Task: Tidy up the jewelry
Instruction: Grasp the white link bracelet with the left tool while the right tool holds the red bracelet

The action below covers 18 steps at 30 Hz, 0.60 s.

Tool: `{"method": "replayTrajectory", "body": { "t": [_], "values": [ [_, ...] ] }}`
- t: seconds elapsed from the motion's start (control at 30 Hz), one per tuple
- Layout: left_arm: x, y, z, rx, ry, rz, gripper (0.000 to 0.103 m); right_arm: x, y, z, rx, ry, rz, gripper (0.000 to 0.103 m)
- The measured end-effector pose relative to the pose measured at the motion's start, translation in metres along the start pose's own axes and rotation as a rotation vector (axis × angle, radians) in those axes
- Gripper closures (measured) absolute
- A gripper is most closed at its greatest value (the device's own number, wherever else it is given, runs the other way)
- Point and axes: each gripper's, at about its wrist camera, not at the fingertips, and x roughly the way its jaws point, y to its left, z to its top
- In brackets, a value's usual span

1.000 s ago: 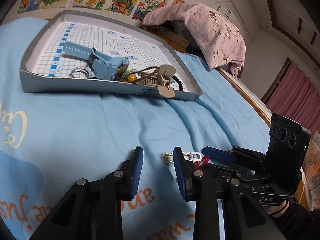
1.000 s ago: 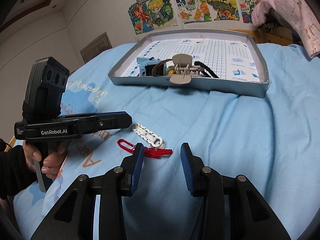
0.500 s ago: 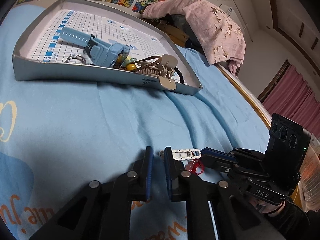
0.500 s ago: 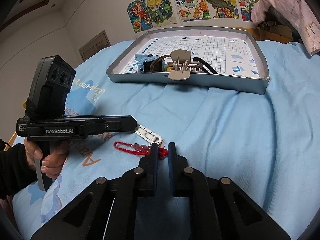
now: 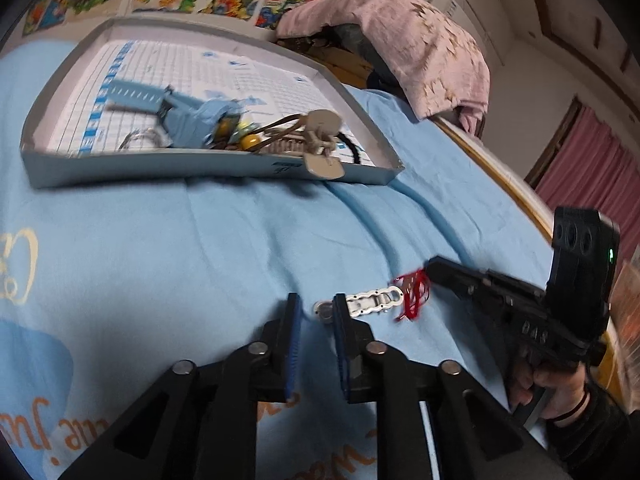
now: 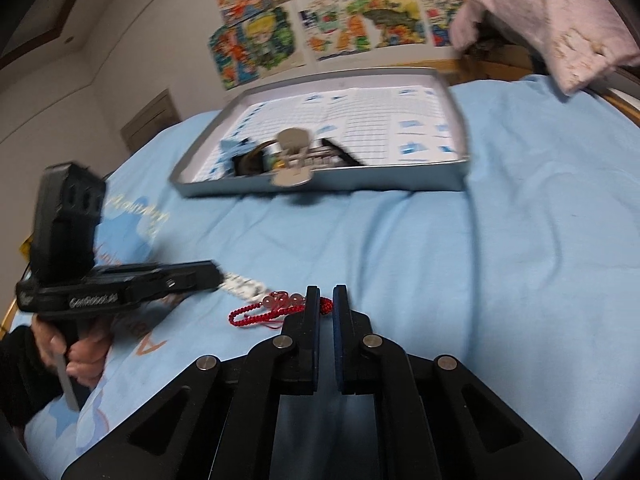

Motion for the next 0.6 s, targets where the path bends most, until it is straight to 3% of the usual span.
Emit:
{"method": "replayTrajectory", "body": {
  "t": [0.07,0.2,0.33,0.4,0.47,0.6],
  "values": [
    [0.001,-0.007,0.003,0.044,0.008,0.012,0.074,-0.002,-0.007,0.002,0.029,-0.013,-0.031,0.097],
    [0.009,-0.022,0.007,0.148,0.046,0.044,0.073,-0.007,-0.028,0.007,0.109,-0.046,-0.091,0.097],
    [0.015,-0.029,0.012,0.234,0.084,0.056,0.072,-0.007,-0.045,0.008,0.182,-0.061,-0.082,0.097],
    [0.015,-0.031,0.012,0.255,0.093,0.047,0.067,-0.005,-0.046,0.008,0.188,-0.061,-0.079,0.098],
    [0.016,-0.035,0.011,0.296,0.107,0.039,0.053,-0.004,-0.047,0.008,0.184,-0.059,-0.077,0.097],
    [0.020,-0.050,0.007,0.408,0.120,0.073,0.051,0.000,-0.050,0.008,0.192,-0.054,-0.068,0.097]
  ]
}}
